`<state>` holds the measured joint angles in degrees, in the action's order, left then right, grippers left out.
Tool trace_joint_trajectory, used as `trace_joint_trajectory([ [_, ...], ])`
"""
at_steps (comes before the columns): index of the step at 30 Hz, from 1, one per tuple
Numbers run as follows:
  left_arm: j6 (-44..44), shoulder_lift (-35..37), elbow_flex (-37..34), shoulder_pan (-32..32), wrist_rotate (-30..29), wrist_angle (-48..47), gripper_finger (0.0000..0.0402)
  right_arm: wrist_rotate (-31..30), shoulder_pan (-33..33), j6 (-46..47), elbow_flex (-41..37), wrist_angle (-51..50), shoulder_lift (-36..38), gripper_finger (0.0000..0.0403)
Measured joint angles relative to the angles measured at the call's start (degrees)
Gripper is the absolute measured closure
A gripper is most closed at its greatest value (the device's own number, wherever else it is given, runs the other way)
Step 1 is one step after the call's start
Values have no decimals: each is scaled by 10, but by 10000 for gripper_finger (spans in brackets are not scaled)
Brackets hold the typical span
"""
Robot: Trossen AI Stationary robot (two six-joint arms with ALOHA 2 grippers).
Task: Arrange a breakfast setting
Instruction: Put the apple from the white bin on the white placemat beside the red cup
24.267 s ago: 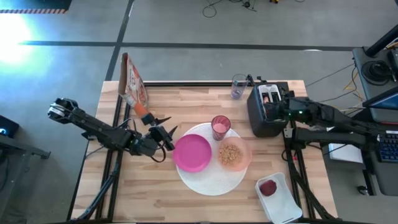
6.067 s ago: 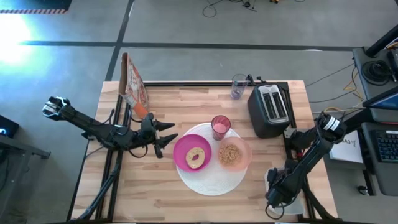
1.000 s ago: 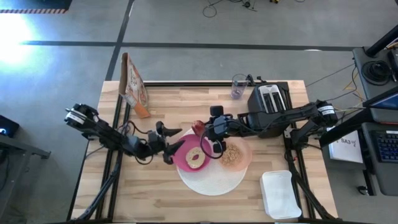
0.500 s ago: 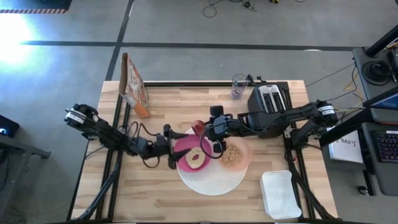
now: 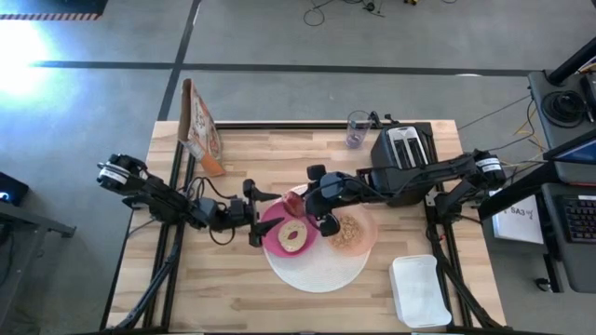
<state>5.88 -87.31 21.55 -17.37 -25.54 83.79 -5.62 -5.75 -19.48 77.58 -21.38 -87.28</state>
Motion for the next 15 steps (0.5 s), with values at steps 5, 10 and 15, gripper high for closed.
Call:
trace_joint_trajectory([
  [5,4,0,8,6,48,-1,113,27,0,-14,0,18,-1,248],
  [10,26,-4,19,9,71,2,113,69,0,-38,0,29,-7,248],
  [15,25,-7,21,10,77,-10,113,89,-1,-46,0,42,-27,250],
])
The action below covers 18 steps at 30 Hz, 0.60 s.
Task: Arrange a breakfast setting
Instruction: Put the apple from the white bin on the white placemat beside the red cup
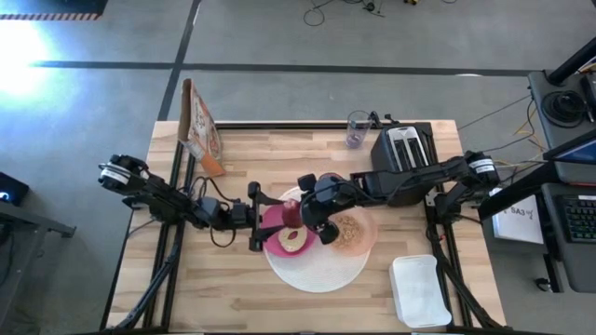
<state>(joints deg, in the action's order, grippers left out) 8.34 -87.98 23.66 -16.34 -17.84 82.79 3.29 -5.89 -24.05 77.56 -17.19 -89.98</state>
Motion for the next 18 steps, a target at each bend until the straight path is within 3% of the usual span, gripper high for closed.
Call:
trace_joint_trajectory([
  [13,-12,0,7,1,-5,-13,113,-6,0,-10,0,18,-8,304],
  [18,-57,0,14,6,-5,-34,113,-15,0,15,0,19,-9,318],
])
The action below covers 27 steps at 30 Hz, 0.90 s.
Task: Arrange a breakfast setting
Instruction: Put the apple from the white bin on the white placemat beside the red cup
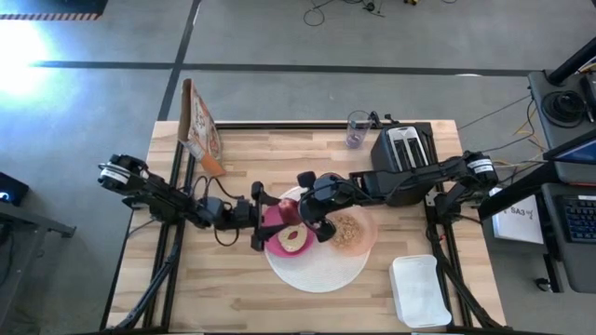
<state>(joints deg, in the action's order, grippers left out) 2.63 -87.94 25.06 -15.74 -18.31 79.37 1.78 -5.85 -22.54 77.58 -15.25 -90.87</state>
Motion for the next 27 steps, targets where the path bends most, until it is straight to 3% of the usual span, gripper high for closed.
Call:
trace_joint_trajectory([
  [4,-53,0,9,1,-2,-29,113,-10,0,3,0,-3,0,319],
  [14,-67,0,42,3,-6,-85,116,-33,0,15,0,-12,0,325],
  [27,-66,0,53,3,-2,-103,172,-34,0,15,0,-36,0,329],
])
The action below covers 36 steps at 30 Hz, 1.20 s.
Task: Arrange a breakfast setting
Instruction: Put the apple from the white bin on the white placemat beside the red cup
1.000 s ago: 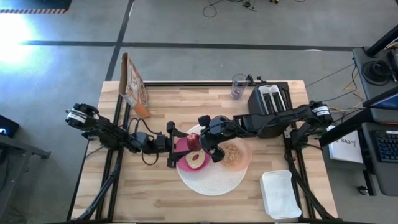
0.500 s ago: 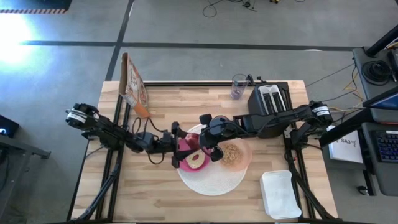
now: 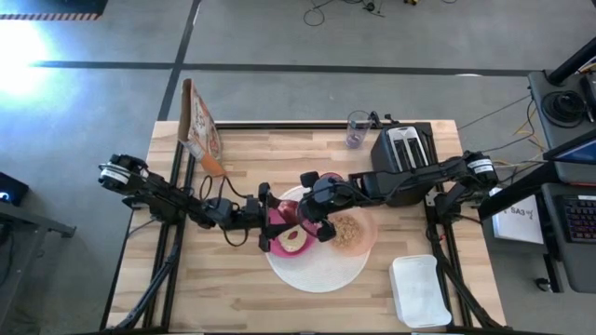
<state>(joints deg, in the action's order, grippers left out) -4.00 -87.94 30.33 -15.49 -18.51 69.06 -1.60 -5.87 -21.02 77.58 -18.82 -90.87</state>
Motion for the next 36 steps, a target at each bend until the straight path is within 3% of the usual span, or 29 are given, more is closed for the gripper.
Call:
trace_joint_trajectory([
  [4,9,7,-1,0,-9,-2,173,-5,0,9,0,-31,1,328],
  [10,15,24,-4,3,-68,-10,173,-91,0,43,0,-92,18,321],
  [17,-32,29,4,33,-255,-155,173,-120,0,89,0,-126,59,317],
  [23,-179,24,35,92,-245,-343,168,-121,0,141,0,-127,100,317],
  [28,-176,-11,46,114,-235,-351,168,-122,0,205,0,-137,124,322],
  [36,-202,-134,101,122,-225,-354,168,-166,0,278,0,-163,166,329],
])
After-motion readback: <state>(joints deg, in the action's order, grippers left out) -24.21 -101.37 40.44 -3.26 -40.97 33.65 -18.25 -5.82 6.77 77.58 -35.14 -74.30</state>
